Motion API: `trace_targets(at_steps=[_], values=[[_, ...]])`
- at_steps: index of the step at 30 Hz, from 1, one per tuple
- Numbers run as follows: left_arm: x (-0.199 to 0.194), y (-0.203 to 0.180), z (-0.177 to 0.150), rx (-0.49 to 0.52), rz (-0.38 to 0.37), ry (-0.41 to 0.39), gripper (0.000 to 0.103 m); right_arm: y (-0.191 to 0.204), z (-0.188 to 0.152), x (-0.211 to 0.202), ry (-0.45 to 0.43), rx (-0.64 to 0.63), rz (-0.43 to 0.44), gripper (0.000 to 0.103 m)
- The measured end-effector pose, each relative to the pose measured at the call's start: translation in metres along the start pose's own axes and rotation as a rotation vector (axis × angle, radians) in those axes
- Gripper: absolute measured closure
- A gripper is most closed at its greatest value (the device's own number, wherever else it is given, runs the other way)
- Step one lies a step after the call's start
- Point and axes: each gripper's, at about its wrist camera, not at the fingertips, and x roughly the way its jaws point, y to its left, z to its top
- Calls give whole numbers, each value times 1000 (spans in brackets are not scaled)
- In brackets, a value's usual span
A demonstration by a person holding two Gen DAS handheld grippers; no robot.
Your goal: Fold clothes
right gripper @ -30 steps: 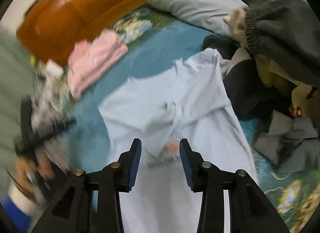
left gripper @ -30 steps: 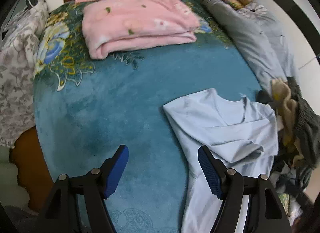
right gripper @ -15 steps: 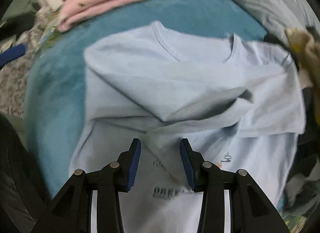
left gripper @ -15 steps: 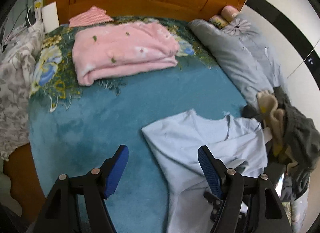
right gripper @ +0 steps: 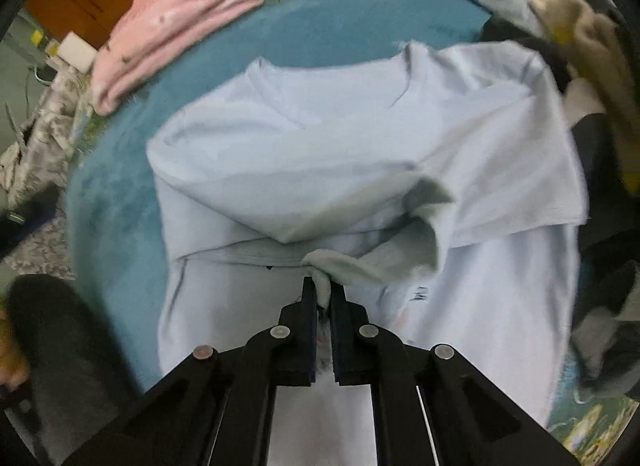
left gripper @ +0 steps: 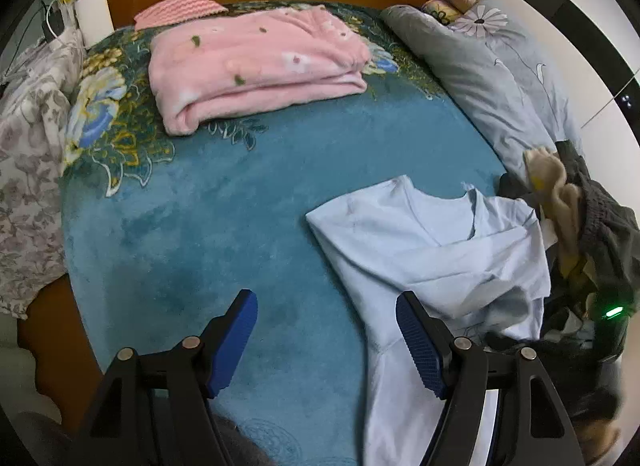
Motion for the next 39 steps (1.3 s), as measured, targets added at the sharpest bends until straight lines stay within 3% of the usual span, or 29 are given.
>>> trace_targets(at_steps=[4, 8, 15, 18, 22, 28, 33, 36, 39], values=[[12, 14, 1, -76, -38, 43, 28, -20, 8, -63, -102, 100, 80, 98], [7, 23, -1, -117, -58, 28, 28, -25, 16, -128, -219, 138, 136, 98], [-20, 25, 3, -110, -85, 4, 27, 9, 10, -189, -313, 129, 171, 98], [-37, 16, 14, -65, -83, -22, 27, 40, 0, -212, -340, 34, 88, 98], [-57, 14, 33, -80, -103, -51, 27, 99, -10, -234, -432, -271, -204, 98], [-61, 26, 57, -266, -190, -34, 28, 132, 17, -218, -443, -479, -382, 98], [-18, 10, 67, -243, -158, 112, 27, 97, 33, -196, -529, -537, -511, 98], [13, 1, 67, -183, -106, 192, 27, 45, 46, -129, -357, -517, -603, 98], [36, 1, 63, -129, -75, 251, 27, -11, 47, -75, -211, -394, -581, 98]])
